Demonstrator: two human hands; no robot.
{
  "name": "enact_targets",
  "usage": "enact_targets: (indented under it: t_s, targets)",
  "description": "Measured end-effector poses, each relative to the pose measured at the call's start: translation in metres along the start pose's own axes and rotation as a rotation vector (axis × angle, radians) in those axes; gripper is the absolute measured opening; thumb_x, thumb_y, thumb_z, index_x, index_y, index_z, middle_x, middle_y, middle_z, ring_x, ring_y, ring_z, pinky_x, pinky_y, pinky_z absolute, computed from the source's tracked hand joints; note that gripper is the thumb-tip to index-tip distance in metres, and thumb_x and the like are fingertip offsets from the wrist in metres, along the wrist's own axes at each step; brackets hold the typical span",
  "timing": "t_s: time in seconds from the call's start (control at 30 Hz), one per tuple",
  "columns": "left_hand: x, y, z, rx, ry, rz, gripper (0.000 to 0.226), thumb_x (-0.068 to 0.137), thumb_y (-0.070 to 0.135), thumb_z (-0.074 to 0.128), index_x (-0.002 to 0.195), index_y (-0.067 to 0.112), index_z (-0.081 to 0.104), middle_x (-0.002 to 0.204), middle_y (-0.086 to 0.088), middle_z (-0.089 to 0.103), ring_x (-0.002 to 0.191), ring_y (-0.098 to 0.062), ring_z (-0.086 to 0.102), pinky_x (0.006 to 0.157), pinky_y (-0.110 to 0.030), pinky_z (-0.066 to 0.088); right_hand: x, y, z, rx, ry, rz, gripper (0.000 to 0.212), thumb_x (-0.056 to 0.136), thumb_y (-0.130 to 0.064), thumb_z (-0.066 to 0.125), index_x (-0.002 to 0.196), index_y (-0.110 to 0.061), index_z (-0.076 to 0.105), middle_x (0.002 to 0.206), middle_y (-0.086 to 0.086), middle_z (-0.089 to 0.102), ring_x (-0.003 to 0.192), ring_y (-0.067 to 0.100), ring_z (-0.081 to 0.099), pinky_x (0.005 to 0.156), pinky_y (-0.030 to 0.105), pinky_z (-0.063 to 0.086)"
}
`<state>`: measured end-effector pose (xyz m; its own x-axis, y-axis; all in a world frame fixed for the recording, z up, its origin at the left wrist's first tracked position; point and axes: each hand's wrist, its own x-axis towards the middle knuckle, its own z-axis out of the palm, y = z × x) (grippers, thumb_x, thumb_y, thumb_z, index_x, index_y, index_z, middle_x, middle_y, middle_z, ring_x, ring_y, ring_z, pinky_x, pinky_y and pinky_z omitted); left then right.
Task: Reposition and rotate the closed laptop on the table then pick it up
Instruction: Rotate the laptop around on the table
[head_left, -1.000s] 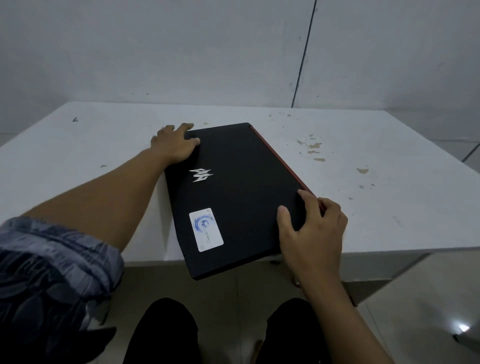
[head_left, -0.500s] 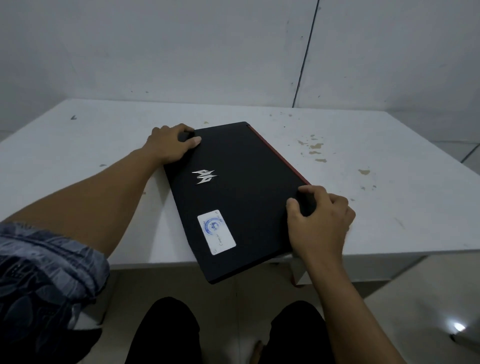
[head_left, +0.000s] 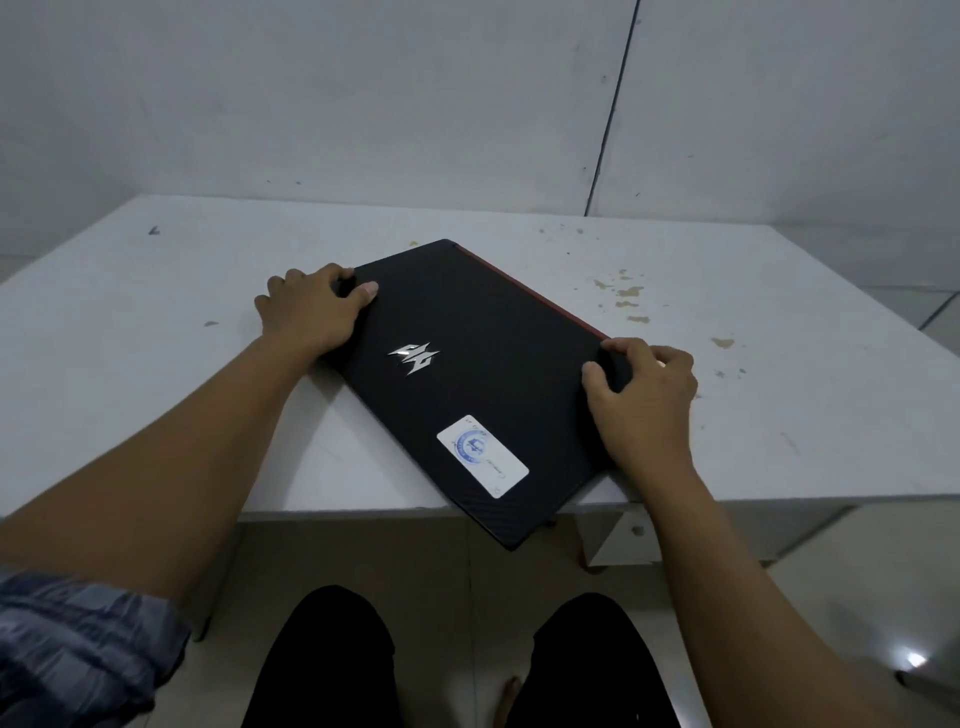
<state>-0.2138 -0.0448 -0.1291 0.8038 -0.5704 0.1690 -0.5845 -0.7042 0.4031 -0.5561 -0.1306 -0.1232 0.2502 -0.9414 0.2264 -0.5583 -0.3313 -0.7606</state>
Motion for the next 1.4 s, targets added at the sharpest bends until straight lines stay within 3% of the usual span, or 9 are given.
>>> enact_targets:
  t_s: [0.07,0.17,0.3,0.5,0.9,1.1,1.3,1.4]
  targets:
    - [0.002,-0.001,-0.001,-0.010,-0.018,0.004,0.069,0.089,0.078,0.042,0.142,0.036,0.056,0.138,-0.018,0.053,0.132,-0.042,0.040,0.104,-0.050,0.031,-0.023,-0.009,0.006,-0.007,-0.034,0.028,0.047,0.088,-0.046,0.064,0.133,-0.033,0.057,0.159,0.012,0.018,0.151,0.030,0.007,0.119,0.051,0.021]
    - [0.005,-0.003,-0.002,-0.056,-0.050,0.037,0.064,0.090,0.074,0.045,0.140,0.035,0.055,0.139,-0.017,0.050,0.133,-0.041,0.039,0.104,-0.051,0.031,-0.072,-0.018,0.024,-0.069,-0.019,-0.033,0.064,0.085,-0.057,0.063,0.144,-0.039,0.047,0.167,0.008,-0.009,0.153,0.026,-0.017,0.123,0.050,0.000]
    - [0.006,-0.004,-0.004,-0.085,-0.087,0.061,0.058,0.091,0.072,0.047,0.138,0.038,0.055,0.139,-0.015,0.052,0.133,-0.040,0.040,0.104,-0.051,0.031,-0.091,-0.020,0.030,-0.094,-0.048,0.049,0.074,0.088,-0.066,0.056,0.154,-0.041,0.032,0.166,0.003,-0.024,0.153,0.029,-0.019,0.122,0.047,0.003]
    - [0.005,-0.004,-0.004,-0.057,-0.093,0.055,0.063,0.091,0.075,0.043,0.140,0.038,0.054,0.138,-0.015,0.053,0.133,-0.039,0.040,0.105,-0.051,0.029,-0.081,-0.029,0.029,-0.153,-0.122,0.075,0.069,0.095,-0.064,0.045,0.157,-0.037,0.029,0.169,0.005,-0.018,0.151,0.037,-0.023,0.120,0.049,-0.009]
    - [-0.025,-0.001,-0.006,-0.046,0.015,-0.065,0.066,0.091,0.074,0.043,0.140,0.031,0.055,0.137,-0.018,0.053,0.132,-0.039,0.041,0.104,-0.051,0.029,-0.048,-0.008,0.012,-0.038,-0.178,0.006,0.057,0.096,-0.055,0.049,0.151,-0.039,0.042,0.171,-0.004,0.000,0.154,0.030,-0.014,0.121,0.057,0.014]
    - [-0.050,0.001,-0.004,0.002,0.091,-0.160,0.064,0.093,0.070,0.040,0.139,0.028,0.054,0.135,-0.020,0.052,0.130,-0.039,0.041,0.103,-0.050,0.028,-0.012,0.010,-0.001,-0.061,-0.280,-0.090,0.065,0.095,-0.052,0.053,0.156,-0.041,0.033,0.170,-0.004,0.005,0.155,0.026,-0.005,0.121,0.054,0.015]
    - [-0.062,0.002,-0.005,0.052,0.094,-0.194,0.062,0.093,0.069,0.039,0.135,0.026,0.054,0.133,-0.022,0.050,0.128,-0.041,0.040,0.103,-0.051,0.028,0.004,0.013,-0.010,-0.007,-0.315,-0.119,0.061,0.093,-0.048,0.060,0.150,-0.042,0.040,0.168,-0.005,0.007,0.154,0.020,0.012,0.118,0.043,0.024]
    - [-0.052,-0.004,-0.012,0.037,0.071,-0.155,0.063,0.088,0.073,0.045,0.131,0.027,0.056,0.129,-0.019,0.054,0.125,-0.042,0.045,0.101,-0.051,0.031,-0.013,0.012,-0.008,0.055,-0.173,-0.024,0.059,0.090,-0.048,0.066,0.145,-0.039,0.047,0.164,-0.003,0.013,0.142,0.020,0.037,0.098,0.027,0.034]
